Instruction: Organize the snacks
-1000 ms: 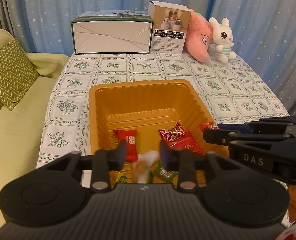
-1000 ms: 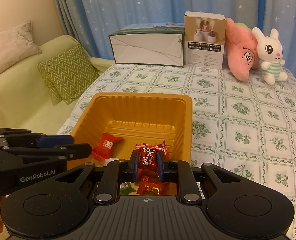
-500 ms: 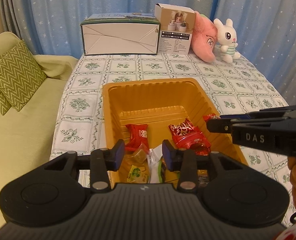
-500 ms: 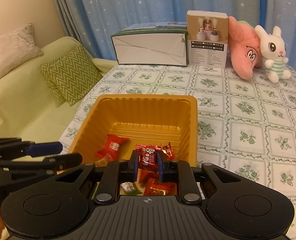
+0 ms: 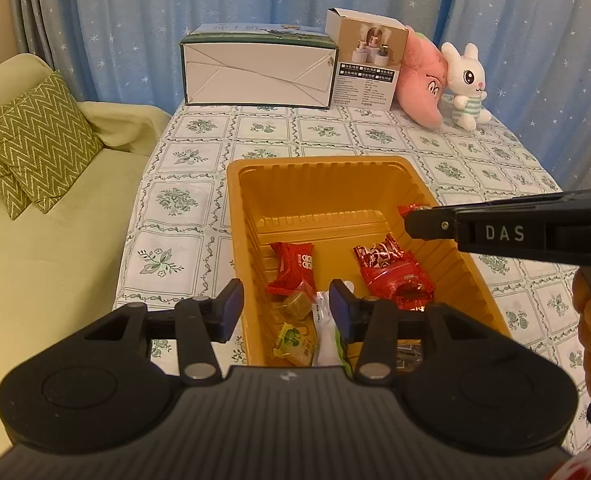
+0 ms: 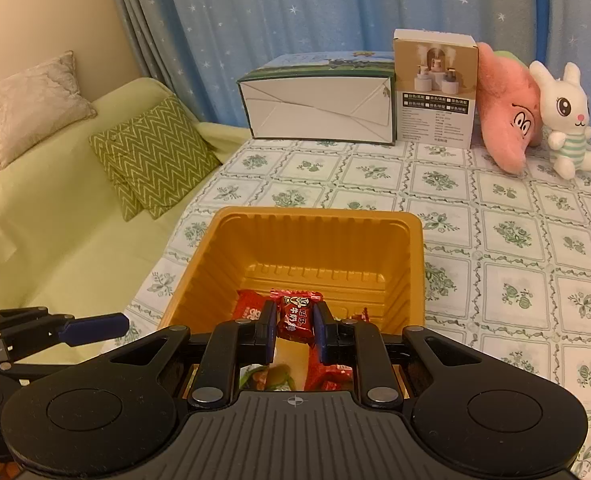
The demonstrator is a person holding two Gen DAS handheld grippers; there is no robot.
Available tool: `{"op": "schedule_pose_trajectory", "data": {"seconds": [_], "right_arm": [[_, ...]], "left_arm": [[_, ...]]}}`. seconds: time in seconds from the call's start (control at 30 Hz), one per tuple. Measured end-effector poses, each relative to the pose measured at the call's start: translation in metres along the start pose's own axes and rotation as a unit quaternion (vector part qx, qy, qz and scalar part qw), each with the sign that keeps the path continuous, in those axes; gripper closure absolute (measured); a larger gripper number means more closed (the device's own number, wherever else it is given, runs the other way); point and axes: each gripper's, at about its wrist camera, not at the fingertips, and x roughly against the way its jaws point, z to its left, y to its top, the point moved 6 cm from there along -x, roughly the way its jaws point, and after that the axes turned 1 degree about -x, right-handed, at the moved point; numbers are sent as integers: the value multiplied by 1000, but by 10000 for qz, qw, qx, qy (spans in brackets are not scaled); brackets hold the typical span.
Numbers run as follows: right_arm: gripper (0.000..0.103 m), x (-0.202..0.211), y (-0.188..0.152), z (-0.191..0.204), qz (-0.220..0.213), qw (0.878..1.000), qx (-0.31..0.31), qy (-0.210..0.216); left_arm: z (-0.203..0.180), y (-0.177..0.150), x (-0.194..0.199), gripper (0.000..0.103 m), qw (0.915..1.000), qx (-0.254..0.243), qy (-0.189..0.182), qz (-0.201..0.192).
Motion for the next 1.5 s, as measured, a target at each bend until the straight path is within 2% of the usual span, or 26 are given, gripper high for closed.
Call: {"op": "schedule_pose_trajectory", "data": {"seconds": [0.23, 0.3, 0.33, 0.37, 0.53, 0.63, 0.7, 0.93, 1.2, 1.5], "right_arm": [[81, -5, 6, 1, 6, 9995, -153, 290], [62, -3, 6, -3, -42, 9994, -210, 256], [44, -2, 5, -5, -72, 9994, -252, 232], [39, 0, 4, -8, -116, 9993, -309, 196], [39, 4, -1, -18, -58, 9992, -387, 55], [39, 6, -5, -24, -21, 9991, -413, -32], [39, 7, -7, -27, 5, 9990, -440, -79], [39, 19, -17, -36, 65, 9983, -547, -210], [29, 43, -25, -41, 105, 9979, -512, -395], [26, 87, -42, -41, 43, 9971, -630, -429]], "left_arm": [[3, -2, 0, 57, 10000, 18, 26, 10], [3, -3, 0, 54, 10000, 22, 40, 15], [4, -3, 0, 53, 10000, 25, 51, 16], [4, -4, 0, 51, 10000, 33, 58, 17], [3, -6, -2, 48, 10000, 37, 72, 39], [2, -6, -1, 39, 9999, 14, 101, 20], [3, -5, 0, 29, 9999, 11, 146, -12], [4, -2, 8, 14, 9997, 38, 237, -51], [-3, 0, 28, 0, 9994, 83, 303, -175], [-16, -4, 68, 0, 9983, 163, 368, -418]]}}
